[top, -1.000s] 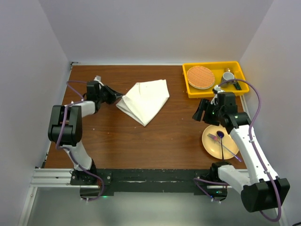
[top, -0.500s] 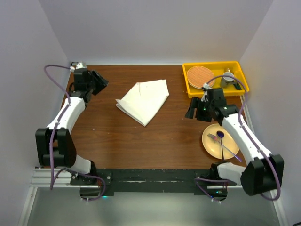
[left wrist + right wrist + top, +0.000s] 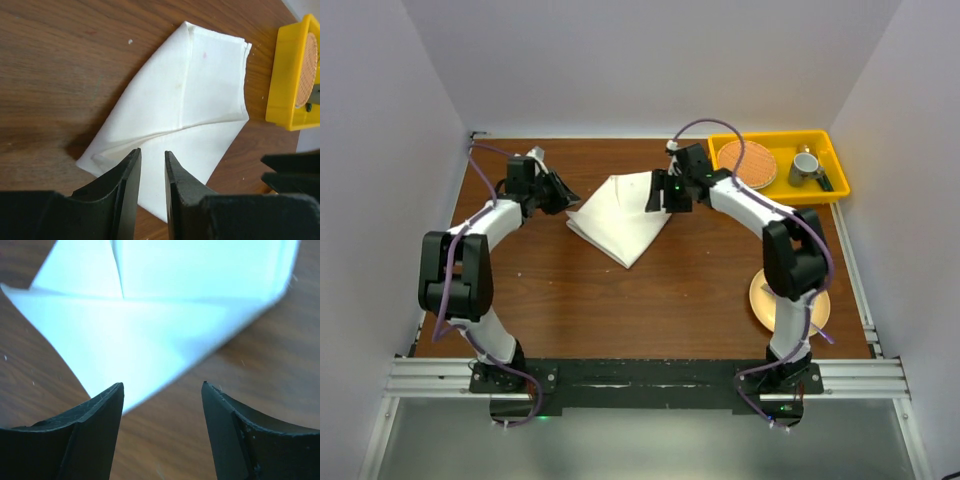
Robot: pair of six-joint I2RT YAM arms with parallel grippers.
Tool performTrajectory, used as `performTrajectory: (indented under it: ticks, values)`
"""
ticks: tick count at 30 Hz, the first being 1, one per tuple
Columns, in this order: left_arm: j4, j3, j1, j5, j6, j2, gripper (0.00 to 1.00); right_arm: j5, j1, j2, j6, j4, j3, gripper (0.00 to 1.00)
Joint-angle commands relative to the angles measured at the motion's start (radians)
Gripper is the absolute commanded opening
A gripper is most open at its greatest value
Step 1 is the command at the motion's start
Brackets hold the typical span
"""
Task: Fold the napkin, place the utensils inside, and roll it up
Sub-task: Fold the napkin
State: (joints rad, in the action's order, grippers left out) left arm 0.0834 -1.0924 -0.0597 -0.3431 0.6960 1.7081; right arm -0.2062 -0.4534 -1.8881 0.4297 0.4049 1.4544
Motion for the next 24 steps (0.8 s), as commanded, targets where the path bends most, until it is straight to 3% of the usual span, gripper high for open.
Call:
performTrajectory:
  ticks: [1,4,11,17,24]
  values:
    - [-0.056,-0.023,-0.008,-0.04,0.0,0.007,0.29,-0.042,-0.019,-0.146,0.006,-0.067,0.164,0.61]
    - [-0.027,-0.041,-0.008,-0.005,-0.018,0.033,0.29,-0.058,-0.019,-0.226,0.001,-0.078,0.256,0.49]
    - [0.013,-0.083,-0.008,0.026,-0.046,0.128,0.27,0.044,-0.001,-0.278,-0.035,-0.028,0.225,0.4]
    - [0.039,-0.08,-0.015,0.071,-0.065,0.16,0.27,0.136,0.001,-0.241,-0.089,-0.02,0.129,0.39]
    - [0.095,-0.139,-0.055,0.141,-0.101,0.105,0.31,0.16,0.001,-0.203,-0.108,0.031,0.158,0.39]
